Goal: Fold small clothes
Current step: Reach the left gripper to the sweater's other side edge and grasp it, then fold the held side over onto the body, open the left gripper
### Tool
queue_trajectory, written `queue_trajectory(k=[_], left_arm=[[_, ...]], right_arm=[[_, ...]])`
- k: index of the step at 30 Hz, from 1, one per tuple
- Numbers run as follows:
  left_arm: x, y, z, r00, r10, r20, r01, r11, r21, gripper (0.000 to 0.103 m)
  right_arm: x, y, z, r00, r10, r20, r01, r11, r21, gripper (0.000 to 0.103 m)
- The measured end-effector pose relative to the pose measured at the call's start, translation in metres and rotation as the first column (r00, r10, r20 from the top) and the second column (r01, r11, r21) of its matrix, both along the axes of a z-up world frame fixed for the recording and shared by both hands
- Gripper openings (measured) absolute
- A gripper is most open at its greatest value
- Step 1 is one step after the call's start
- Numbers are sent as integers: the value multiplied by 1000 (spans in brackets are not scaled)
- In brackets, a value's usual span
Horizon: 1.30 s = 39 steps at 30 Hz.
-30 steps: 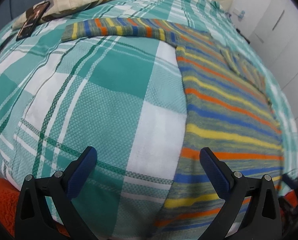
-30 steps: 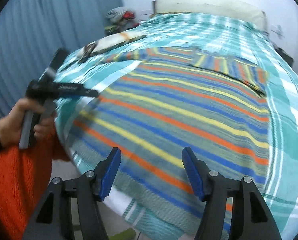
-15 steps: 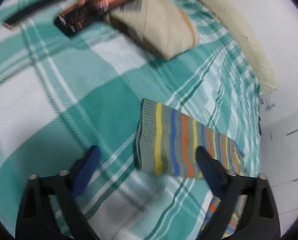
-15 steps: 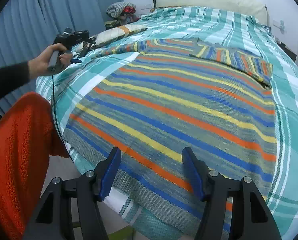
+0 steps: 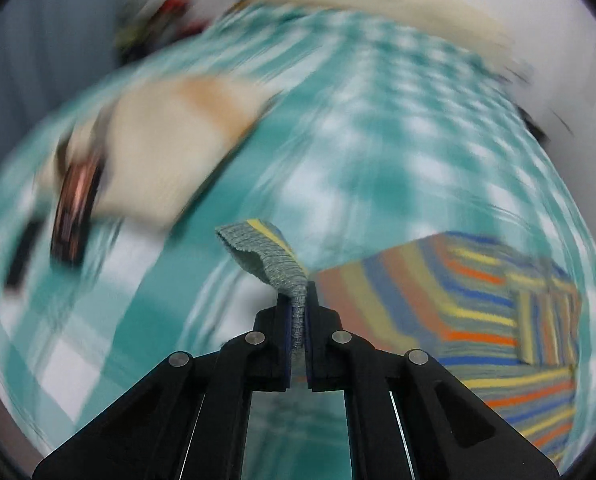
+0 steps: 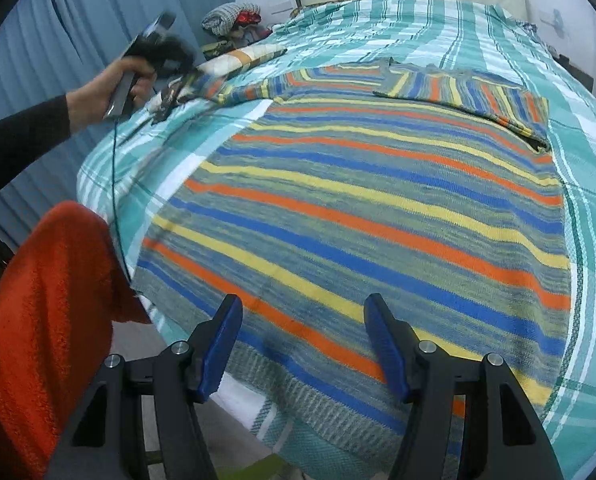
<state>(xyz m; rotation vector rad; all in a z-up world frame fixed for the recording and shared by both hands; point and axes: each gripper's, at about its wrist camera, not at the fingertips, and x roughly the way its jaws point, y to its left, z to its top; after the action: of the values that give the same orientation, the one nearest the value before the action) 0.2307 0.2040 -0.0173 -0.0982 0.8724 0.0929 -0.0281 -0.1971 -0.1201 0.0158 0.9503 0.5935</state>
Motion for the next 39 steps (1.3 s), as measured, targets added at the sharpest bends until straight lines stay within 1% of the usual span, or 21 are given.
queue_trajectory(k=[2, 3, 6, 8, 10, 11, 13, 14, 15, 16, 18, 19, 20, 22, 25, 28, 30, 32, 35, 37, 39], left_arm=[[3, -54, 21, 992, -122, 40, 120, 991, 61, 3], [3, -86, 28, 981, -187, 54, 182, 979, 90, 3], [5, -168, 28, 939, -337, 62, 327, 936, 133, 3], [5, -214, 13, 917, -395, 55, 382, 910, 158, 4], [-1, -259, -16, 894, -447, 27, 439, 887, 143, 11], [-4, -273, -25, 884, -468, 14, 462, 877, 134, 11], [-19, -304, -61, 846, -531, -55, 534, 836, 126, 13], [-24, -310, -74, 833, -546, -93, 553, 824, 123, 20], [-33, -315, -87, 819, -556, -142, 572, 811, 124, 49], [-45, -316, -98, 816, -550, -179, 575, 804, 153, 75], [-72, -307, -97, 824, -549, -140, 567, 799, 201, 85], [-85, -297, -95, 819, -560, -128, 574, 796, 194, 89], [-97, -284, -92, 816, -565, -123, 578, 798, 171, 90], [-120, -255, -89, 827, -548, -124, 561, 819, 124, 92], [-149, -214, -89, 865, -481, -144, 496, 864, 91, 92], [-183, -188, -92, 895, -426, -134, 435, 899, 51, 95], [-199, -187, -102, 901, -410, -145, 420, 907, 44, 97], [-205, -192, -118, 898, -405, -169, 417, 908, 39, 97], [-216, -190, -126, 915, -385, -121, 392, 919, 47, 100], [-219, -189, -127, 916, -382, -122, 389, 920, 41, 101], [-221, -187, -127, 909, -397, -126, 405, 913, 44, 102]], right_arm=[[0, -2, 3, 1000, -3, 3, 3, 1000, 17, 63], [1, -2, 5, 1000, -5, 5, 5, 1000, 20, 63], [1, -7, 7, 1000, -21, 12, 21, 999, 30, 63], [1, -11, 8, 999, -34, 10, 33, 999, 36, 63], [1, -16, 8, 999, -49, 10, 49, 998, 36, 63], [1, -19, 7, 998, -59, 8, 59, 998, 35, 63], [2, -24, 7, 997, -76, 6, 76, 996, 36, 63], [3, -27, 6, 996, -88, 3, 88, 995, 39, 63], [4, -29, 6, 996, -94, 0, 94, 995, 40, 63], [5, -30, 5, 995, -100, -2, 100, 994, 41, 63], [6, -34, 4, 994, -108, -9, 108, 993, 48, 63], [6, -35, 4, 994, -108, -12, 108, 993, 55, 63], [7, -36, 5, 994, -107, -14, 108, 993, 58, 63], [7, -36, 4, 994, -104, -19, 105, 993, 63, 63], [12, -37, 5, 993, -118, -22, 119, 991, 62, 63], [17, -45, 11, 984, -176, 17, 175, 984, 43, 63], [20, -50, 11, 976, -216, 36, 217, 976, -2, 63], [24, -51, 4, 966, -255, 43, 258, 963, -80, 63], [29, -46, -13, 968, -252, 11, 250, 953, -171, 63], [24, -33, -18, 971, -234, 51, 239, 934, -267, 64], [22, -23, -19, 970, -231, 72, 242, 913, -328, 64]])
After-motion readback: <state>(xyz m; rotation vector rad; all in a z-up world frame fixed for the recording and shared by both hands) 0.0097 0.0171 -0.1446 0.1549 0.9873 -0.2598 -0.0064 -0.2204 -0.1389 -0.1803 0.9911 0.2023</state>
